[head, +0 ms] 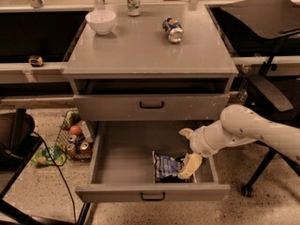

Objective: Pick blue chip bag from middle drawer and place on counter

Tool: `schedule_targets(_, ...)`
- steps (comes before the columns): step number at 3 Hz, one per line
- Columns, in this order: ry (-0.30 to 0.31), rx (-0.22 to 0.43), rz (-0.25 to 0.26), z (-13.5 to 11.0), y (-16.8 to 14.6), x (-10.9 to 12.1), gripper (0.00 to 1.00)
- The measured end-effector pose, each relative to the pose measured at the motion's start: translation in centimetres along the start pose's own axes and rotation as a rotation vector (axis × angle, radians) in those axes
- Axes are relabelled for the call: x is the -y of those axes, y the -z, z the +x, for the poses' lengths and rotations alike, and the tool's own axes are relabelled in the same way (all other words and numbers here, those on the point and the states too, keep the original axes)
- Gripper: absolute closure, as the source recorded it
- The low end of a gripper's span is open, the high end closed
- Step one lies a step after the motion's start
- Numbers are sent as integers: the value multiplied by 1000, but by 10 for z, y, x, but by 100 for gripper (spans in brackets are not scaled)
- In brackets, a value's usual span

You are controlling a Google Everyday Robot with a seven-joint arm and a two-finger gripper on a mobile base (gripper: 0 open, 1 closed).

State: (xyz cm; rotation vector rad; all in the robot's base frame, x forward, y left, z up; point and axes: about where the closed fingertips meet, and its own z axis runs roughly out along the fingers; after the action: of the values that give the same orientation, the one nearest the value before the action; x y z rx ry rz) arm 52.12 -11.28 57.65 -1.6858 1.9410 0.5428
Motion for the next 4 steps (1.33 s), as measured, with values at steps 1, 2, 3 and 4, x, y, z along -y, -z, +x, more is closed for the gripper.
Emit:
schedule_targets(1, -4, 4, -17, 6, -10, -3, 0)
schedule_targets(2, -7, -20, -22, 14, -24, 5, 0)
schedule_targets(3, 13, -53, -27, 35, -53, 26, 0)
schedule_targets(4, 29, -76, -38, 58, -85, 44, 0)
